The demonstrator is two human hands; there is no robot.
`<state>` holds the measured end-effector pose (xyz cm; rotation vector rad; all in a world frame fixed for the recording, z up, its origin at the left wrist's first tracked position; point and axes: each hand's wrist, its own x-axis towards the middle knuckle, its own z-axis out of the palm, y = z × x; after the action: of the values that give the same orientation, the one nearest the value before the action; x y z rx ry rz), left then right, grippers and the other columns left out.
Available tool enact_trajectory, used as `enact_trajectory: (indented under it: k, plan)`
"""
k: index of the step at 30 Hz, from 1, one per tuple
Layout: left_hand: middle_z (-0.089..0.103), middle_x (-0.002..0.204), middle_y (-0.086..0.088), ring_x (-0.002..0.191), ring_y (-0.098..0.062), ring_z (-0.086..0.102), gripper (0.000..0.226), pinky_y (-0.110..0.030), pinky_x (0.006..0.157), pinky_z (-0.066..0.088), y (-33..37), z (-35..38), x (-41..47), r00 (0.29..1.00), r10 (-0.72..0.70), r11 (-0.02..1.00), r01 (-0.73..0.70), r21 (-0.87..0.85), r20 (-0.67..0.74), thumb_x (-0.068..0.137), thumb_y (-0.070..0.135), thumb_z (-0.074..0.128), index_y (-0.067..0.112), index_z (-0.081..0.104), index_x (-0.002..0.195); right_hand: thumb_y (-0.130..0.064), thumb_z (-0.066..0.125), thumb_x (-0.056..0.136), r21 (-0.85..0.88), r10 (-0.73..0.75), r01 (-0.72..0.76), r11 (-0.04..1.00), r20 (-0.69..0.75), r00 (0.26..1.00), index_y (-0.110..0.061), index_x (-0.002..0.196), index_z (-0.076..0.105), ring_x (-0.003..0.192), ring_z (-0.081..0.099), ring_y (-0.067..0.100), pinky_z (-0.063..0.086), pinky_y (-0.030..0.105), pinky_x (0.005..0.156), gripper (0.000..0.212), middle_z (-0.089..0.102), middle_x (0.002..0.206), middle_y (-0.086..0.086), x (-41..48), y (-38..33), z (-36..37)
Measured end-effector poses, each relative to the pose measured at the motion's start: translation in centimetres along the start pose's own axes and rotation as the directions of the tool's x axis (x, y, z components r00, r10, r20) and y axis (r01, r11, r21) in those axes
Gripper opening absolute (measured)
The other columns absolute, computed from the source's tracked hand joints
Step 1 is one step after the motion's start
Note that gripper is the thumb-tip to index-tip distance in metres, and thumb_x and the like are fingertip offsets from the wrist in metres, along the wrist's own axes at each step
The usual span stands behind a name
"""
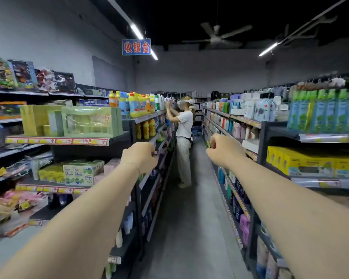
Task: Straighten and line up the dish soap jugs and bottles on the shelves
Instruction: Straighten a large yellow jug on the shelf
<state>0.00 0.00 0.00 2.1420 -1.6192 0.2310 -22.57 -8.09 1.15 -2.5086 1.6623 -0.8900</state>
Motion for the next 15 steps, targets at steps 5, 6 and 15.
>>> enact_trajectory:
  k: [5, 6, 15]
  plan:
    - [0.064, 0.108, -0.003, 0.095, -0.028, 0.059, 0.022, -0.040, 0.088, 0.049, -1.1, 3.4, 7.9, 1.000, 0.019, 0.997, -0.020, 0.072, 0.009, 0.091, 0.026, 0.050, 0.020, 0.063, 0.108, -0.030, 0.048, 0.090, -0.055, -0.069, 0.070, 0.996, 0.018, 0.997, -0.018, 0.107, 0.053, 0.092, 0.057, 0.027, 0.048, 0.034, 0.075, 0.022, 0.058, 0.103, 0.004, 7.5, 0.2, 3.8]
    - [0.064, 0.108, -0.003, 0.095, -0.028, 0.059, 0.023, -0.040, 0.088, 0.049, -1.1, 4.3, 9.3, 0.999, 0.019, 0.996, -0.021, 0.082, 0.029, 0.091, 0.027, 0.050, 0.020, 0.062, 0.109, -0.030, 0.048, 0.090, -0.055, -0.067, 0.068, 0.996, 0.022, 0.998, -0.018, 0.108, 0.054, 0.093, 0.057, 0.027, 0.048, 0.034, 0.076, 0.022, 0.059, 0.105, 0.005, 9.1, 0.6, 4.8]
    - [0.064, 0.105, -0.003, 0.092, -0.027, 0.059, 0.023, -0.040, 0.086, 0.050, -1.7, 12.4, 23.9, 0.999, 0.001, 0.988, -0.009, 0.155, 0.049, 0.093, 0.031, 0.049, 0.020, 0.062, 0.108, -0.028, 0.047, 0.088, -0.066, -0.145, 0.152, 0.986, 0.097, 0.985, -0.017, 0.102, 0.054, 0.090, 0.055, 0.027, 0.038, 0.033, 0.071, 0.019, 0.059, 0.102, 0.005, 23.8, 5.8, 14.0]
